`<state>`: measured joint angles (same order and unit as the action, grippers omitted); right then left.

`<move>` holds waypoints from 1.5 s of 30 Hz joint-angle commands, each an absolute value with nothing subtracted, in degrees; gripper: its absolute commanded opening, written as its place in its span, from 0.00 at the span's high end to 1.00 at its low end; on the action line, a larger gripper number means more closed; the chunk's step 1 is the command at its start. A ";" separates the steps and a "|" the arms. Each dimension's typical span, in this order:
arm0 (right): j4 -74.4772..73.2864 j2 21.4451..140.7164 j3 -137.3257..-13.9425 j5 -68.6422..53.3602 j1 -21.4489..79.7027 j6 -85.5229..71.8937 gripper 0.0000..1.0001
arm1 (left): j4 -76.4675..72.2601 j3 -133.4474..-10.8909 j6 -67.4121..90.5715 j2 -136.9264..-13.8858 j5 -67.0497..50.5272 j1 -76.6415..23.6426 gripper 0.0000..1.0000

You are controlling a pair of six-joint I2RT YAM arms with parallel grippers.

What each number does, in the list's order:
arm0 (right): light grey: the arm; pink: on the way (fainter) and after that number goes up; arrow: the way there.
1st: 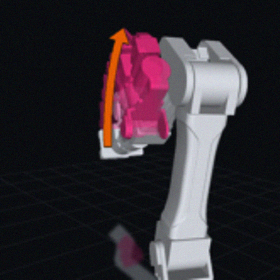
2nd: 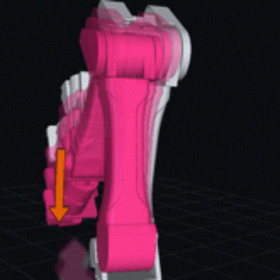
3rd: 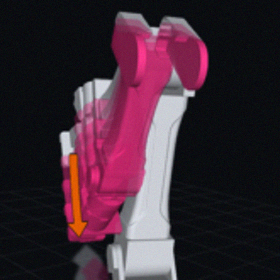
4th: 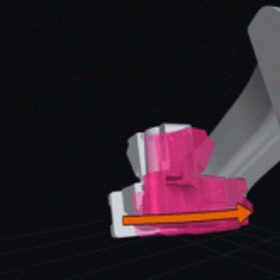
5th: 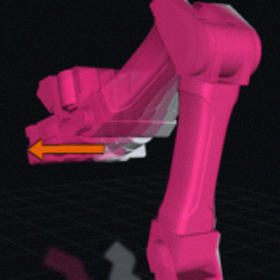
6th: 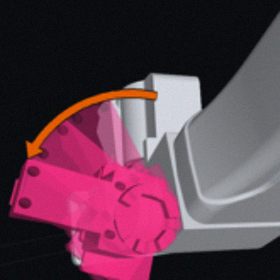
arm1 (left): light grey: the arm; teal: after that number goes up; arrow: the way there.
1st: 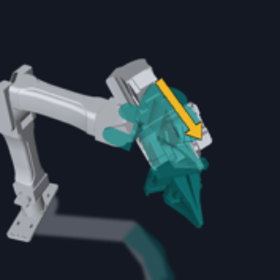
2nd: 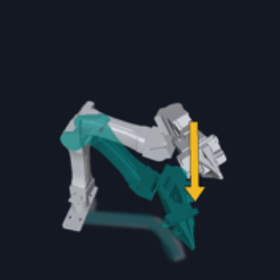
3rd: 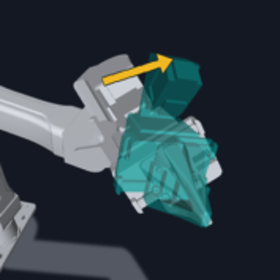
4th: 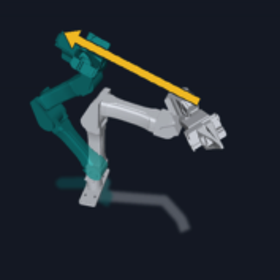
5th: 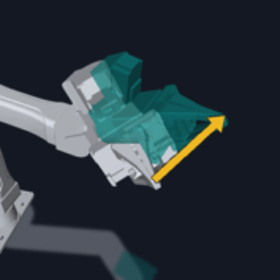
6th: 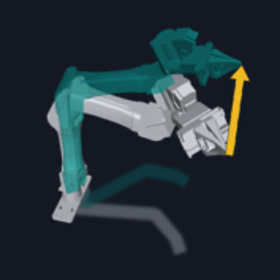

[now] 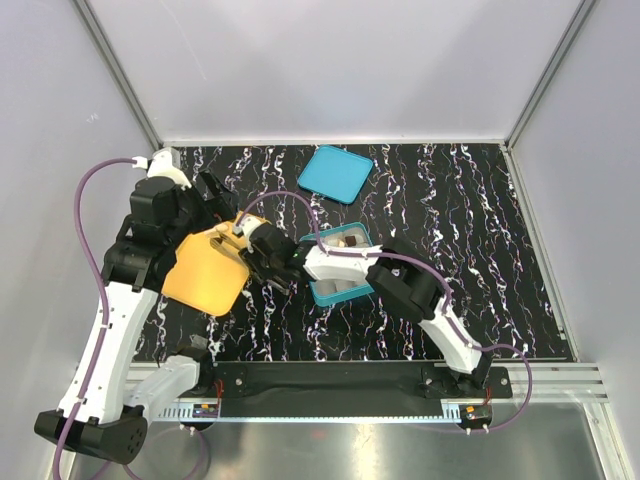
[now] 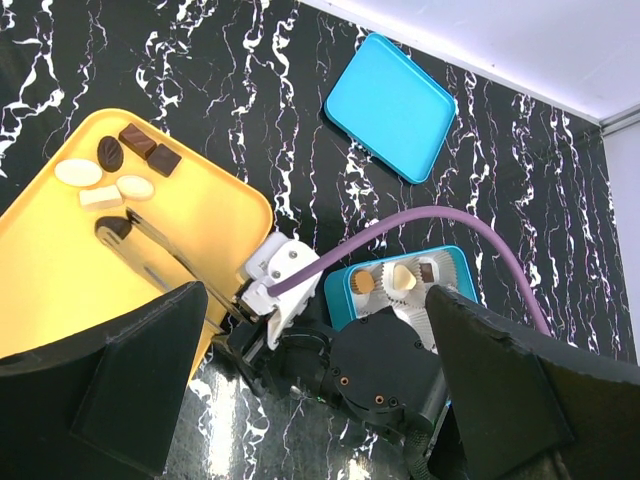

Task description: Pack the chocolate

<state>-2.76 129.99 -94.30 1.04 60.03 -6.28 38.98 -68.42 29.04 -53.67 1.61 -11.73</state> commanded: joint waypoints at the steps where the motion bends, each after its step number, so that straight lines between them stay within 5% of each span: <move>1: -0.53 122.97 -91.33 3.16 61.00 -5.71 0.57 | 36.74 -68.12 29.27 -52.30 0.35 -11.43 0.01; 28: -7.11 93.97 -69.62 11.95 62.31 -10.72 0.59 | 37.00 -65.04 28.13 -52.03 1.32 -11.16 0.01; 45: -36.47 68.21 -54.32 25.22 62.31 -30.05 0.59 | 33.75 -58.10 27.60 -50.63 -1.13 -11.07 0.01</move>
